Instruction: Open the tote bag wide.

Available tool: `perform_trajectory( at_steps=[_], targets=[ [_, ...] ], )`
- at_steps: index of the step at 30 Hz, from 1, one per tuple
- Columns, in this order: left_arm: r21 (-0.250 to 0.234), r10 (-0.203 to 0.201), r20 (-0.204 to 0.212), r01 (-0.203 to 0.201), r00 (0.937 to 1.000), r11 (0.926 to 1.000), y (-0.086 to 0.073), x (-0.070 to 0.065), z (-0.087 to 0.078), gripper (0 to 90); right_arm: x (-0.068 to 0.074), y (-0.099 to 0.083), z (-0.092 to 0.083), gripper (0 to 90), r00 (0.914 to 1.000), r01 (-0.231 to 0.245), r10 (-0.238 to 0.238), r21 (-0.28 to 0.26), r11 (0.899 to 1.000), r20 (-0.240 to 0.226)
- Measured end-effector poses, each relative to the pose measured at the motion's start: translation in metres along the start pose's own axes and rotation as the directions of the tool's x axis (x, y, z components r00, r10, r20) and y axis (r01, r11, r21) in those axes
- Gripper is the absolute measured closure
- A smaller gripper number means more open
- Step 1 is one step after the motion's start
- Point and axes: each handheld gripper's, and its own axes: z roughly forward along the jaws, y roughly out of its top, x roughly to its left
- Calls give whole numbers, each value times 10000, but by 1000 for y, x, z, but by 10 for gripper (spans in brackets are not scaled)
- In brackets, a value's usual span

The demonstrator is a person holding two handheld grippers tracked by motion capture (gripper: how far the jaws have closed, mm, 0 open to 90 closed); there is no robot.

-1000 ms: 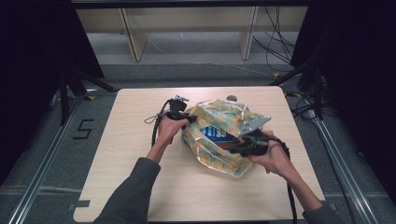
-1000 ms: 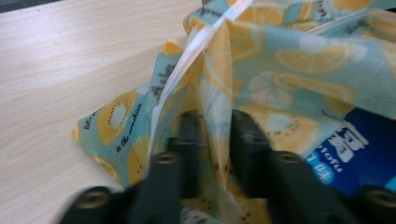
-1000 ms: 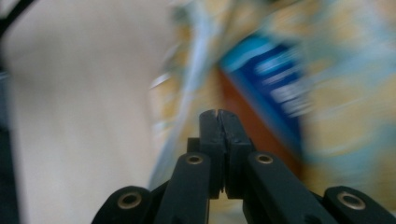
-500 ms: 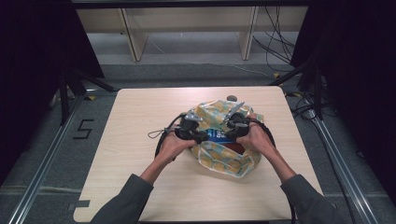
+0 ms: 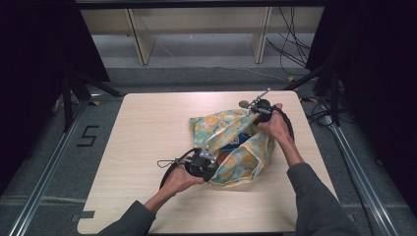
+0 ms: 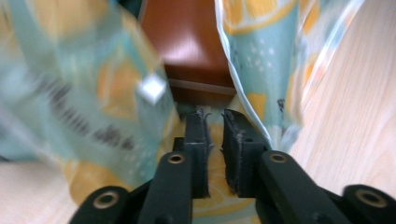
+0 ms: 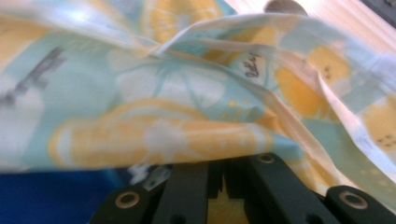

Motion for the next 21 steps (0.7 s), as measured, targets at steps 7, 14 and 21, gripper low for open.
perform_trajectory(
  at_steps=[7, 14, 21],
  targets=[
    [-1838, -630, -550, 519, 9965, 9816, 60, 18, -12, 777, 33, -11, -47, 888, 9866, 430, -636, -1370, 9896, -1500],
    [-542, -895, -1727, 813, 9809, 9952, 102, 56, 35, 775, 59, -45, -40, 889, 9632, 1975, -1970, -159, 9802, -1827],
    [-908, -2022, -2747, 1840, 9400, 9787, 101, 106, 37, 801, 27, -88, -49, 900, 9812, 1080, -1051, 86, 9941, -1618]
  ],
)
